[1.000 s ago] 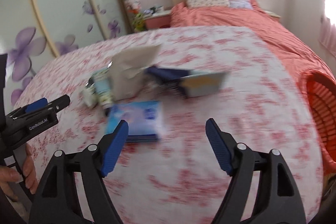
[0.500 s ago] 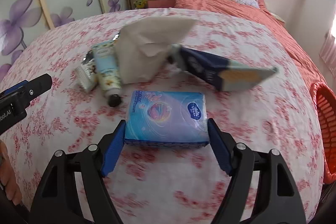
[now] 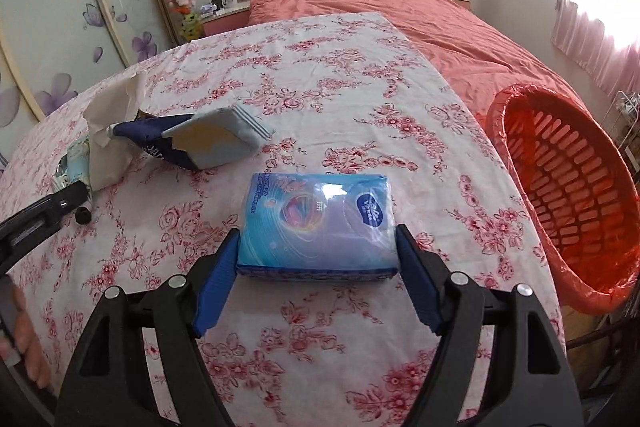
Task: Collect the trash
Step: 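Grasp the light-blue lotion tube with the left tool while the right tool grasps the blue tissue pack, then lift the lotion tube and tissue pack off the bed with both tools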
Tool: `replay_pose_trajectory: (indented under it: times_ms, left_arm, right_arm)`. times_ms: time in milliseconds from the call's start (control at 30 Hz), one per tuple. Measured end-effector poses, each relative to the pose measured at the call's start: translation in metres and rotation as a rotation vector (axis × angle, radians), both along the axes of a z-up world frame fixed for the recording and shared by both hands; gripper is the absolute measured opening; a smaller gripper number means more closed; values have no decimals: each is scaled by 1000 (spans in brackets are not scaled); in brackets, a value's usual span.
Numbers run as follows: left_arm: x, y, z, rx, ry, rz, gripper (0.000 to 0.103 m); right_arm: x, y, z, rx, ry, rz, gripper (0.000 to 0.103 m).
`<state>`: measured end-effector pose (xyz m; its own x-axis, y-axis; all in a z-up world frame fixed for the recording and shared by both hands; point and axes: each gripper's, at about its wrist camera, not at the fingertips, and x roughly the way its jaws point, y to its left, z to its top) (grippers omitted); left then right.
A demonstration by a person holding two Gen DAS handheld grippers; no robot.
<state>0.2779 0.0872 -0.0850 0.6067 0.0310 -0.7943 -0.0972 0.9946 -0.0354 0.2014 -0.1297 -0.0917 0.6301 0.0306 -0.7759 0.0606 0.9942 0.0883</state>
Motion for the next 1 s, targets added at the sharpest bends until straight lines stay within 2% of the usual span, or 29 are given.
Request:
replay_pose_trajectory:
  times_ms: [67,133,200,233,533,567,600,667,867,1000]
  left_arm:
    - [6,-1,-2,21,-1,11,58]
    - [7,0,-3,23,-2,4,46]
    - [7,5,-3,10,9,-9,29]
    - [5,10,-4,-5,19,-21,28]
    - [-33,47,-6,-81,28,-82,27]
    - [-36,50,-5,-78,23,-72,31]
    - [-37,51,-5,-73,18,-65,39]
    - [-37,51,-3,-59,6,-54,47]
    - [-26,40,-2,12,2,-37,47]
    - [-27,34,-8,49,13,-30,40]
  right_arm:
    - [0,-1,-1,3,-1,9,75]
    - [-1,-3,0,9,-4,26,75]
    - [0,-4,0,3,-5,38,75]
    - [-1,-6,0,2,-5,40,75]
    - [-3,-8,1,10,-4,48,75]
    - [-2,-7,0,6,-4,52,75]
    - [-2,-7,1,5,-4,54,75]
    - [-2,-5,1,5,-4,52,75]
    - [5,0,0,-16,5,41,77]
    - [10,4,-1,-40,14,43,79]
